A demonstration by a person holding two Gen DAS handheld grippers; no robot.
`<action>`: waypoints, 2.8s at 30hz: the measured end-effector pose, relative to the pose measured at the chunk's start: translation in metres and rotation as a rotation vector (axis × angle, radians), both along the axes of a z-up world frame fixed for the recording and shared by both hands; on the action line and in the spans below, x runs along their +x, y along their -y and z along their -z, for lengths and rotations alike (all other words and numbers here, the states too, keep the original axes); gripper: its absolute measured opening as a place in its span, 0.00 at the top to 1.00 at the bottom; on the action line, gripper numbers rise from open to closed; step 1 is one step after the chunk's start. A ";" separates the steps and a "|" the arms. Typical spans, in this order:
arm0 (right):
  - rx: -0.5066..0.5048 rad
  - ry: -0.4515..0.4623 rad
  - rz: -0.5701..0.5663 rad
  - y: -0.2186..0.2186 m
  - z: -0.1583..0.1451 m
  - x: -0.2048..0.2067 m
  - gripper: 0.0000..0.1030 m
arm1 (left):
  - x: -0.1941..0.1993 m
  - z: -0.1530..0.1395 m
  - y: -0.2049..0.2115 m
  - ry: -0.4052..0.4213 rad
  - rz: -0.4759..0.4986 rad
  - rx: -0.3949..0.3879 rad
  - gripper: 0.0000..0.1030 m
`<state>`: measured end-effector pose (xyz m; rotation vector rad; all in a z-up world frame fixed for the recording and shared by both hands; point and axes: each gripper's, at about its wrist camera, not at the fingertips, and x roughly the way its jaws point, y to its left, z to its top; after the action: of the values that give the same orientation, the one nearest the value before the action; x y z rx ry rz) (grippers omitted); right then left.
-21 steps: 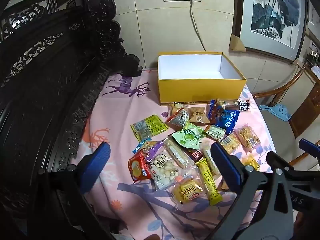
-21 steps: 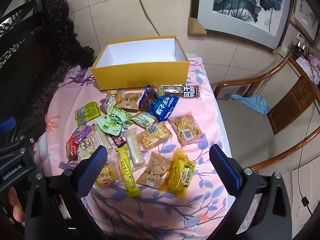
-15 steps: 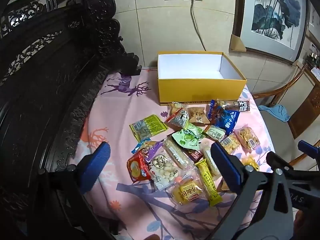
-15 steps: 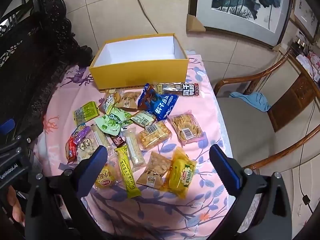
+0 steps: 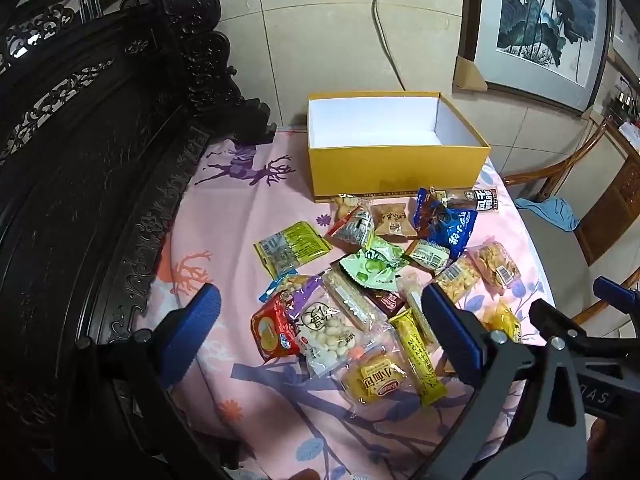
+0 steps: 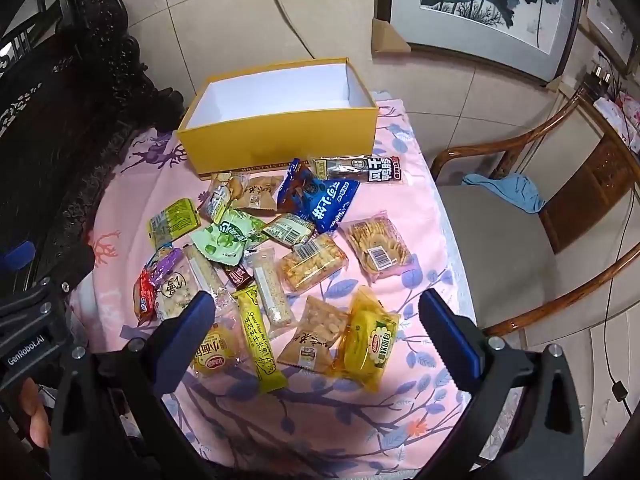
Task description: Organize snacks
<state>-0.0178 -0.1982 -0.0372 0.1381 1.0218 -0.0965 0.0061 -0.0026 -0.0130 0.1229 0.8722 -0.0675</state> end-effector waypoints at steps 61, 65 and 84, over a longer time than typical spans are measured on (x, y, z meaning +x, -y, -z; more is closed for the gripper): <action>0.035 -0.023 -0.035 -0.004 0.006 -0.003 0.01 | -0.006 0.008 -0.013 -0.054 -0.042 -0.013 0.02; 0.037 -0.028 -0.036 -0.003 0.008 -0.001 0.01 | -0.004 0.011 -0.013 -0.064 -0.045 -0.012 0.02; 0.069 -0.121 -0.228 0.012 0.056 0.012 0.01 | 0.027 0.060 -0.051 -0.122 -0.122 0.045 0.02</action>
<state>-0.0058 -0.2100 -0.0933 0.0780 1.1552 0.1395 0.0330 0.0488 -0.0732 0.1086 1.0015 0.0591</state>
